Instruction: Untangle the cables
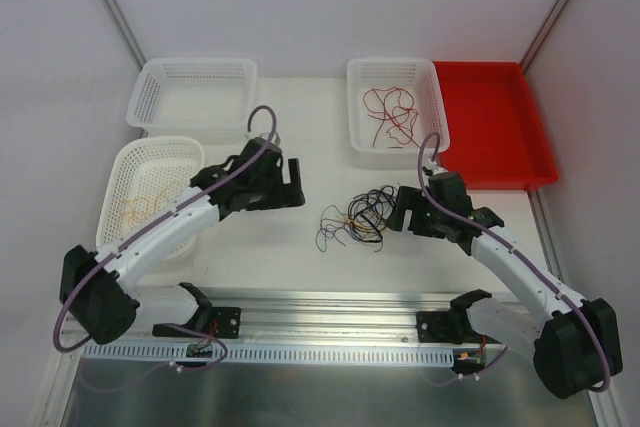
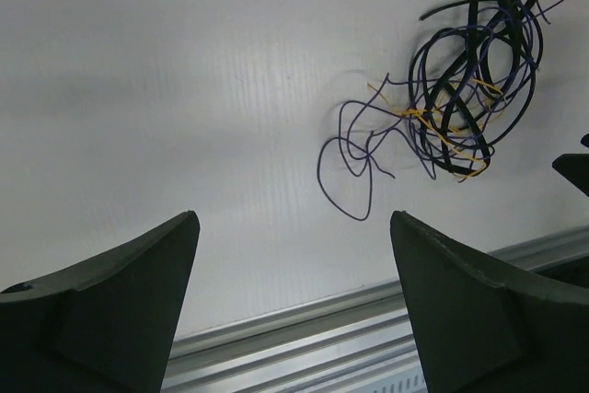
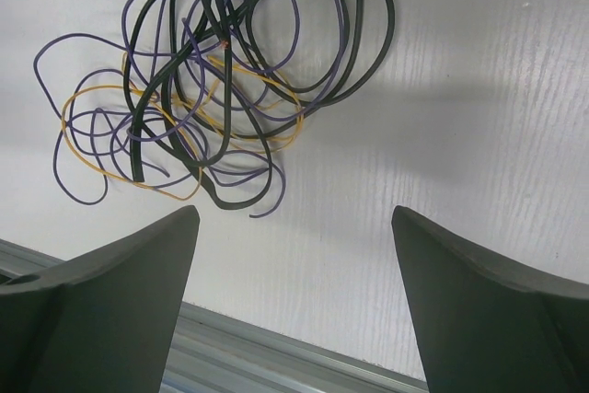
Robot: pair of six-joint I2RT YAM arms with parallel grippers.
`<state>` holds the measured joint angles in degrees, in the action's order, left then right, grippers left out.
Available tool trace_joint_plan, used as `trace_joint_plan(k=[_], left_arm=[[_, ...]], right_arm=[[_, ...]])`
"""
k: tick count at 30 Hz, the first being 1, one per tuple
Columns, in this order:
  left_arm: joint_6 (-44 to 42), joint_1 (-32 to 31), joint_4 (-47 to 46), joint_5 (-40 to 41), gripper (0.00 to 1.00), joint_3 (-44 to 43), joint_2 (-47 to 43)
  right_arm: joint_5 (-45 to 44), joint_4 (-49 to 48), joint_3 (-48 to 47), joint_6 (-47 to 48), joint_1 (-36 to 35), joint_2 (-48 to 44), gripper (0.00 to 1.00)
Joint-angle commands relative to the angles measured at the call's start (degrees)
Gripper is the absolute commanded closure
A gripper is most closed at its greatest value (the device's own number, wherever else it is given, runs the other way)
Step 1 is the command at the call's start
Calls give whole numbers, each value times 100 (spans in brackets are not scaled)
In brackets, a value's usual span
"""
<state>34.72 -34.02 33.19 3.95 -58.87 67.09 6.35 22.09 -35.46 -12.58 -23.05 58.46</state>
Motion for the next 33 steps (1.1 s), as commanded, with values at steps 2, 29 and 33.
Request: trace_joint_plan(k=[2,29,33], left_arm=[[1343,-1095,-199,984,16,-642,980],[2891,-2056,-480,977,30,-1250,2731],[2944,-2056,-515,985,31,-1127,2687]], right_arm=[[-213,-38,-92,10,-42,-238,9],[-55,-1953,-330,-570,-77,2152,52],[234,-2182,-277,-789,-278,2459,61]])
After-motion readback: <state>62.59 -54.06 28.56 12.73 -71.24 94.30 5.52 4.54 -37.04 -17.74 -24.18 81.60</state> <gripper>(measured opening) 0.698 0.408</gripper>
